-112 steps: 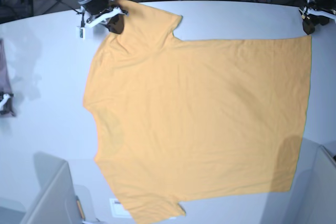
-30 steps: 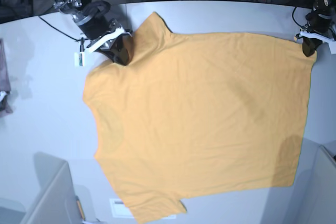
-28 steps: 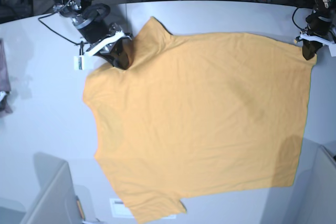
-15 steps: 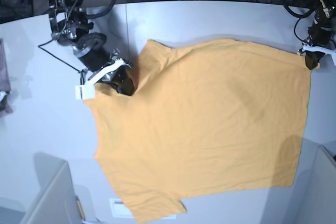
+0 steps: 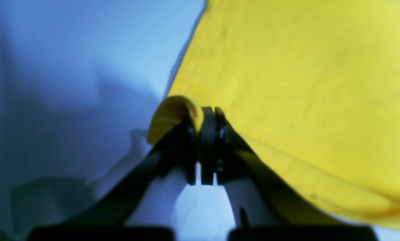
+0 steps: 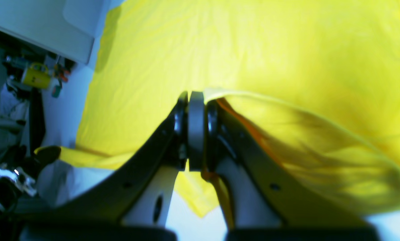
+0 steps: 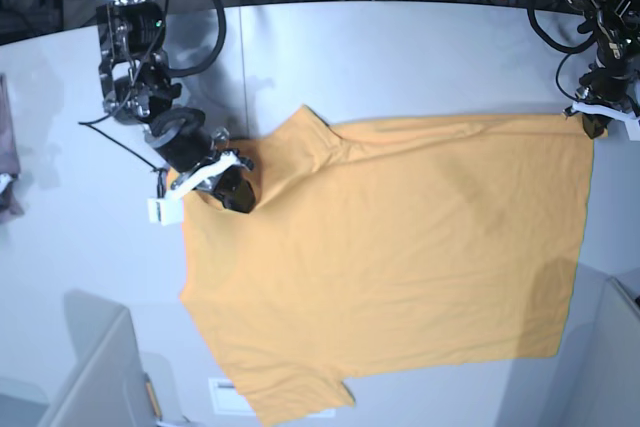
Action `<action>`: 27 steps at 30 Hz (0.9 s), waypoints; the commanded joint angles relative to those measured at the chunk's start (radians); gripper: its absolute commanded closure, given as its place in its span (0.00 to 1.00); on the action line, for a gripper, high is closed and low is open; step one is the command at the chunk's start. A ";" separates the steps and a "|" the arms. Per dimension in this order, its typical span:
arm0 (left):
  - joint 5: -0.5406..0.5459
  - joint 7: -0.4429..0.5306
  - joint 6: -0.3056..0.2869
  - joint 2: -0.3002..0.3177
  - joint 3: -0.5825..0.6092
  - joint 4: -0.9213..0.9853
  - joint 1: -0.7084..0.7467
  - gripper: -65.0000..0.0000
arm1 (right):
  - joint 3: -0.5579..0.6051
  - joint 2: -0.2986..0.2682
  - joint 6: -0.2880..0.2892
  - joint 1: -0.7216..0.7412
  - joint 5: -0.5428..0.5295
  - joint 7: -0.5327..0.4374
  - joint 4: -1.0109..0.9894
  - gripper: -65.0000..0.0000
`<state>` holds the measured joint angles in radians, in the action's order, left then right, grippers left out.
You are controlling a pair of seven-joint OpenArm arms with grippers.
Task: Fold the T-shirt properly
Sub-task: 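Lift the shoulder corners and drag the shirt toward the robot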
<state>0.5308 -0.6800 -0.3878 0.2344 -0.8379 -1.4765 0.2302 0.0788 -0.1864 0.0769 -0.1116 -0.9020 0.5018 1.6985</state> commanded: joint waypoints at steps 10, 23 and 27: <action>0.016 0.026 0.003 0.039 0.059 0.007 -0.076 1.00 | -0.004 0.000 0.013 0.115 -0.015 -0.021 -0.077 1.00; 0.016 0.026 0.043 0.072 0.067 0.009 -0.116 1.00 | 0.000 0.000 -0.019 0.201 -0.015 -0.021 -0.159 1.00; 0.016 0.026 0.045 0.073 0.091 0.009 -0.117 1.00 | -0.001 0.000 -0.019 0.223 -0.015 -0.021 -0.183 1.00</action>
<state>0.5320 -0.6773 -0.3378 0.2890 -0.7448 -1.4498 0.1219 0.0826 -0.1791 0.0452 0.0891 -0.9073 0.5018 1.5002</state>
